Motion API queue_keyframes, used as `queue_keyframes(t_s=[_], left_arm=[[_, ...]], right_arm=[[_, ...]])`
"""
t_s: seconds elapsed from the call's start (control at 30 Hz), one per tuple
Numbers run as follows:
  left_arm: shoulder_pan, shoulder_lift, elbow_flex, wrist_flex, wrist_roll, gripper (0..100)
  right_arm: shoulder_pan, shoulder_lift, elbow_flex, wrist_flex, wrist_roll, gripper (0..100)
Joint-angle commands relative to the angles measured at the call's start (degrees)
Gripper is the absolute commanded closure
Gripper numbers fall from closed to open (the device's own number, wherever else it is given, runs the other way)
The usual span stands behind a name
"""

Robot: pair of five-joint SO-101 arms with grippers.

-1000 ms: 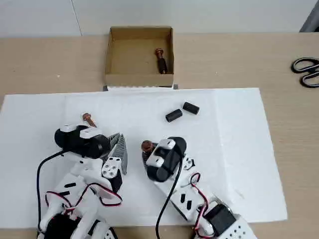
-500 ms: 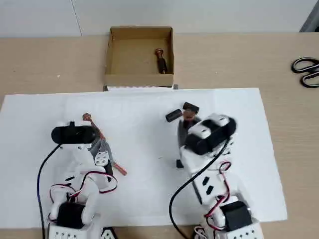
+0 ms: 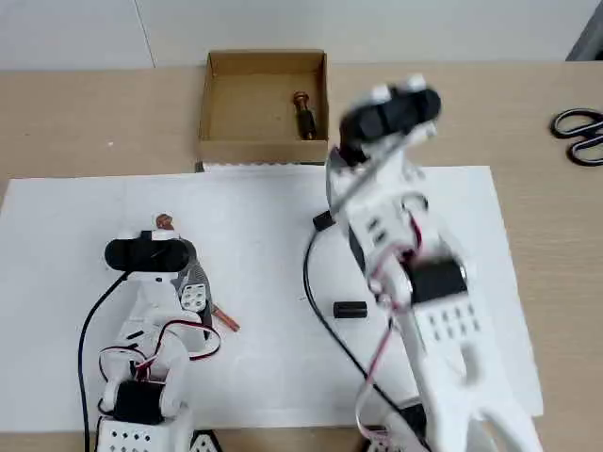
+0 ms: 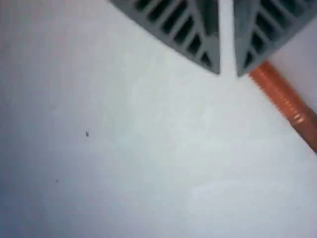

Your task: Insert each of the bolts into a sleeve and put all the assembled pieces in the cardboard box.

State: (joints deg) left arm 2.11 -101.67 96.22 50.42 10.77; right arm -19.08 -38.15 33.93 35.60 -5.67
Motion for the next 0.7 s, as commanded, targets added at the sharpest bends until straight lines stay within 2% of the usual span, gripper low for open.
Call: queue_keyframes(t_s=[0.0, 0.47, 0.67], left_arm=[[-0.18, -0.53, -0.22, -1.32, -0.53, 99], [-0.18, -0.53, -0.22, -1.32, -0.44, 99], [-0.18, -0.53, -0.22, -1.23, -0.44, 99]], right_arm=[[0.31, 12.26, -14.59, -1.98, -0.53, 99.6], [0.48, 64.48, -66.99, -1.63, -0.53, 99.6], [0.31, 81.45, -83.25, -1.54, -0.44, 99.5]])
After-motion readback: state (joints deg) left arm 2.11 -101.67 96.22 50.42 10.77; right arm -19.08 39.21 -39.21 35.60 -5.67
